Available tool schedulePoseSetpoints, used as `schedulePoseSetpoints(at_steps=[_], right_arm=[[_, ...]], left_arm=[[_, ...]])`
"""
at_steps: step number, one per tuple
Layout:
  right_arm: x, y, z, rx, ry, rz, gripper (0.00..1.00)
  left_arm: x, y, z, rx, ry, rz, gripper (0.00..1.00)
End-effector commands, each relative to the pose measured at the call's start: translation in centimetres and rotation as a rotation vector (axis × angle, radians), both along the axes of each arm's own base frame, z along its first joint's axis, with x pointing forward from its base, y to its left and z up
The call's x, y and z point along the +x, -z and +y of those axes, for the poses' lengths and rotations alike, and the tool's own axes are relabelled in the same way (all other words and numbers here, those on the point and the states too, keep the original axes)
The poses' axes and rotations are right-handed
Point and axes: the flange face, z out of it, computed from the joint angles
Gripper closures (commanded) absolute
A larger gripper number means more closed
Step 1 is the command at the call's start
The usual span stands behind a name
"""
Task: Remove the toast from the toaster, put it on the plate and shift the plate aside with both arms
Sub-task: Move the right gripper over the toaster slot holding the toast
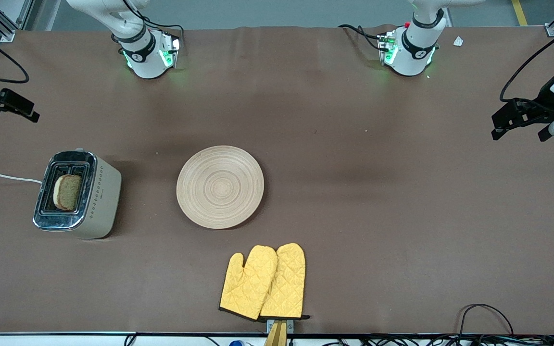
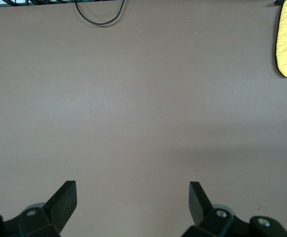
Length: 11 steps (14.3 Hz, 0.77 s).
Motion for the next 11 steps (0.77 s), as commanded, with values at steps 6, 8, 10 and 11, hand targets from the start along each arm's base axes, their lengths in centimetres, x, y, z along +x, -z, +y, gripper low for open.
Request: schedulePoseSetpoints(at_steps=[6,8,10,11], right_arm=[[7.4,11.6,-2.8,-0.042,0.028,0.013,0.00],[8.9,14.1,-3.2,-0.054,-0.011,-0.007,0.00],[9.8,16.1,-3.4,-0.060,-0.015,-0.011,0.00],[10.1,17.2,-3.4,-0.059,-0.015,-0.003,0.00]], left_arm=[[0.3,-0.2,-0.1,0.003,-0.013,0.017,0.00],[0.3,-0.1,-0.1,0.003,-0.013,0.020,0.00],[0.3,0.0,-0.1,0.004,-0.011,0.021,0.00],[0.3,0.0,-0.1,0.004,-0.011,0.023,0.00]])
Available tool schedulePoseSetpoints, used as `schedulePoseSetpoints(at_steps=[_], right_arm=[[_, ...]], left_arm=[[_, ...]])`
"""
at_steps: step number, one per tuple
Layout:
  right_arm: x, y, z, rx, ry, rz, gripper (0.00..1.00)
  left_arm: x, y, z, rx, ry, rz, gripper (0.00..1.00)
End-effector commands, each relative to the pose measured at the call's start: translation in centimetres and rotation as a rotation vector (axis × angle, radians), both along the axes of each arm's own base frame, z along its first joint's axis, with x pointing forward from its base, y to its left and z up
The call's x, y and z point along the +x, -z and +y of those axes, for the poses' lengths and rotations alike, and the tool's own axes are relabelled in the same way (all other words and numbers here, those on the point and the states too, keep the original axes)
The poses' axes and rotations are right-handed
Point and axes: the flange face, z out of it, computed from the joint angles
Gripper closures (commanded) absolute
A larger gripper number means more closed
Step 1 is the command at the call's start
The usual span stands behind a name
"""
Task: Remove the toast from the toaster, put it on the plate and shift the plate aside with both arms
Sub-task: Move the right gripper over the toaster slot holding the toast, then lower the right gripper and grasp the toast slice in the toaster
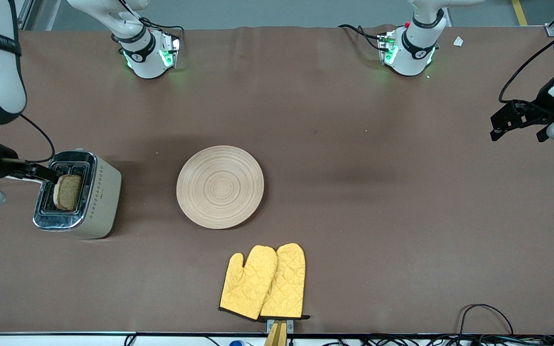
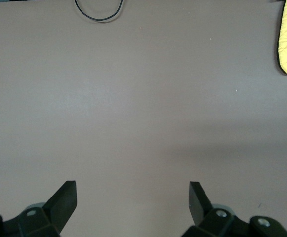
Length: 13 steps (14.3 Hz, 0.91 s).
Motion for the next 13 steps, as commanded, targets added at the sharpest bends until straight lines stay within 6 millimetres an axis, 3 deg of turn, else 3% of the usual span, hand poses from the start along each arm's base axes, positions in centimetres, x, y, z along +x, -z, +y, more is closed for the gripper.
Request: schedulePoseSetpoints(at_steps=[1,5,6,7,13], right_arm=[[0.8,2.5,-0.7,-0.014,-0.015,0.018,0.00],[1.2,5.6,-1.7,-0.012,0.000,0.055,0.00],[1.2,6.2,-2.2,-0.012,0.004,0.061,0.07],[1.0,6.8,-1.5,-0.006,-0.007,0.082,0.99],[0.8,7.3,-1.5,-0.004,-0.009,0.088,1.00]], left_arm=[[0.1,-0.4,-0.1,0.003,-0.012,0.008,0.00],[0.1,-0.3,-0.1,0.004,-0.009,0.011,0.00],[0.1,-0.3,-0.1,0.004,-0.009,0.011,0.00],[0.1,-0.3,-0.1,0.004,-0.009,0.011,0.00],[0.1,-0.3,-0.1,0.004,-0.009,0.011,0.00]])
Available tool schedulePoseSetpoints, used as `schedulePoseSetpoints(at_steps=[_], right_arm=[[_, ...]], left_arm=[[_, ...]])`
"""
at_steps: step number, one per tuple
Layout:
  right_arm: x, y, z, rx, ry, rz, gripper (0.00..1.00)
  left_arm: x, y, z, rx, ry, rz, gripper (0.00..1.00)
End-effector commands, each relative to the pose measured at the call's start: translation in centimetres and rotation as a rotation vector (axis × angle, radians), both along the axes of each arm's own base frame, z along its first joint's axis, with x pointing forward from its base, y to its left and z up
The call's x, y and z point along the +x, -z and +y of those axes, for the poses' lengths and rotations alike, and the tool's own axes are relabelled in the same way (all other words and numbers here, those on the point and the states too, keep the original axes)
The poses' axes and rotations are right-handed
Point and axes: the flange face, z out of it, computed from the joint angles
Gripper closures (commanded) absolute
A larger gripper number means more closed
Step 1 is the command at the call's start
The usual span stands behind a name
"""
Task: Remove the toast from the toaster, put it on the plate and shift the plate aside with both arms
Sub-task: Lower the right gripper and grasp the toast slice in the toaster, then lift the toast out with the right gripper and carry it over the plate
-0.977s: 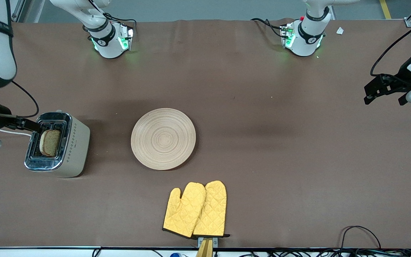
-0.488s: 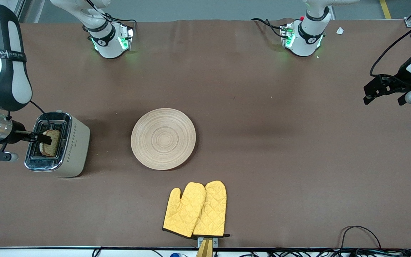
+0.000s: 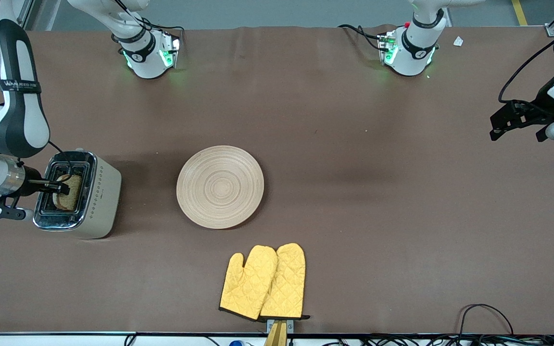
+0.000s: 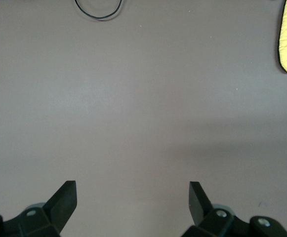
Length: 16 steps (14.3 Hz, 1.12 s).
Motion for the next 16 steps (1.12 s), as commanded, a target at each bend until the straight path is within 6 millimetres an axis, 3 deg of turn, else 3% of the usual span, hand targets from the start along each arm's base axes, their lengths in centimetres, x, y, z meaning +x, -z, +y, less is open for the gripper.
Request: schedulePoseSetpoints(at_steps=[1,2,4,6,8,10,12,14,16], right_arm=[[-0.2,-0.4,-0.1,-0.004,-0.012,-0.004,1.00],[0.2,-1.3,0.4,-0.006,-0.013,-0.019,1.00],[1.6,-7.0,4.7,0.003,-0.062,-0.038,1.00],[2.4,-11.3,7.8,0.003,-0.075,-0.061,1.00],[2.5,-12.4,14.0,-0.001,-0.073,-0.081,1.00],[1.8,-12.0,21.3,-0.009,-0.041,-0.092,1.00],[0.7,-10.1,27.4,-0.006,-0.026,-0.119,1.00],[-1.0,-7.2,31.8,0.006,-0.025,-0.154,1.00],[-3.8,-3.8,32.8,0.066,0.004,-0.230,1.00]], left_arm=[[0.1,-0.4,-0.1,0.004,-0.008,0.005,0.00],[0.1,-0.4,-0.1,0.004,-0.008,0.005,0.00],[0.1,-0.4,0.0,0.004,-0.009,0.005,0.00],[0.1,-0.4,0.0,0.004,-0.008,0.005,0.00],[0.1,-0.4,0.0,0.004,-0.006,0.005,0.00],[0.1,-0.4,0.0,0.004,-0.005,0.005,0.00],[0.1,-0.4,0.0,0.004,-0.005,0.005,0.00],[0.1,-0.4,0.0,0.004,-0.009,0.005,0.00],[0.3,0.4,0.1,0.005,-0.005,0.021,0.00]])
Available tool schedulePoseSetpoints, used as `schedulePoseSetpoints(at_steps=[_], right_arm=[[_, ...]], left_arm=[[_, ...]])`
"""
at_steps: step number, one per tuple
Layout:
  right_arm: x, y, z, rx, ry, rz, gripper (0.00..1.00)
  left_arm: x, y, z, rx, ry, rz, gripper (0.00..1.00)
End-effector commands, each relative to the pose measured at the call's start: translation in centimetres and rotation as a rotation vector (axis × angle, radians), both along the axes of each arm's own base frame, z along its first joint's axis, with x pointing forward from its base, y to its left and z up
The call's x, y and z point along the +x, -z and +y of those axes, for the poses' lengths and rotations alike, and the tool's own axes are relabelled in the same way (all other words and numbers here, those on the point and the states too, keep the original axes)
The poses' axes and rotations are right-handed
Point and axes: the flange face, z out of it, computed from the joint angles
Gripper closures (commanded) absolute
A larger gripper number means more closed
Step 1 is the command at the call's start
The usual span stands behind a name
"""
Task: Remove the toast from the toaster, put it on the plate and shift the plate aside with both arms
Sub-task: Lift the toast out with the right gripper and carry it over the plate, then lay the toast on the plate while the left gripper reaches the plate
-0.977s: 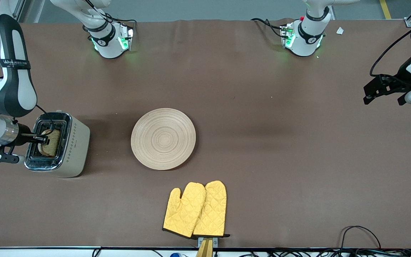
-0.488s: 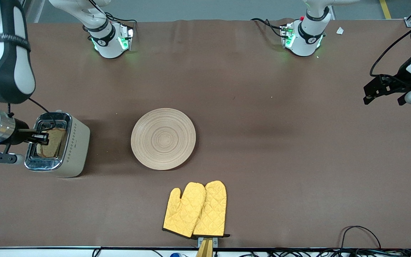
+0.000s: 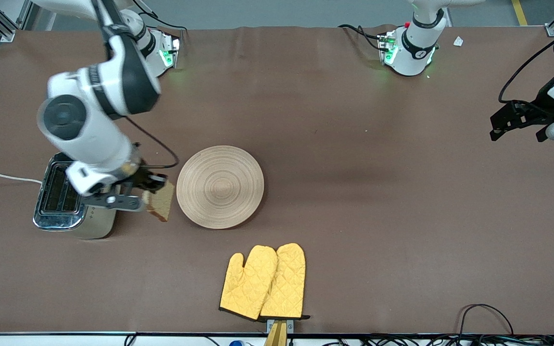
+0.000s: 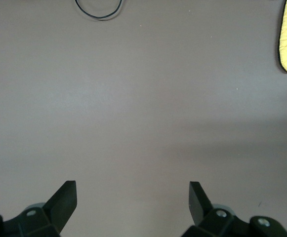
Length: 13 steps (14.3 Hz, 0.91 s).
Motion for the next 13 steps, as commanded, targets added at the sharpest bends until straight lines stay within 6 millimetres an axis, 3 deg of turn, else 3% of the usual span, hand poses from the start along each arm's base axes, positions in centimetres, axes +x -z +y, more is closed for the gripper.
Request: schedulePoseSetpoints(at_steps=[1,2,4,5,8,9,11,12,13], right_arm=[[-4.6,4.7,0.5,0.101,0.066,-0.065,1.00],[-6.3,6.5,2.6,0.149,0.093,-0.071,1.00],[-9.2,7.3,8.4,0.211,0.124,-0.115,1.00],[-9.7,8.2,9.8,0.211,0.121,-0.114,1.00],[-10.0,10.6,10.0,0.185,0.106,-0.100,1.00],[-10.5,11.6,9.8,0.171,0.100,-0.091,1.00],[-11.2,13.6,8.4,0.107,0.041,-0.105,1.00],[-10.7,14.2,7.0,0.071,0.020,-0.103,0.97],[-10.0,14.7,5.7,0.060,0.036,-0.094,0.84]], left_arm=[[0.6,1.3,0.0,0.005,0.001,0.037,0.00],[0.6,2.3,-0.1,-0.002,0.005,0.068,0.00],[1.2,4.5,-1.0,-0.088,-0.012,0.130,0.00],[1.5,6.4,-1.5,-0.138,-0.021,0.191,0.00],[3.6,12.5,-3.3,-0.311,-0.050,0.321,0.00],[4.5,15.1,-4.5,-0.383,-0.060,0.366,0.00],[5.5,18.0,-7.4,-0.503,-0.076,0.404,0.00],[6.3,20.9,-10.0,-0.540,-0.078,0.419,0.00],[6.9,23.5,-12.1,-0.568,-0.091,0.421,0.00]])
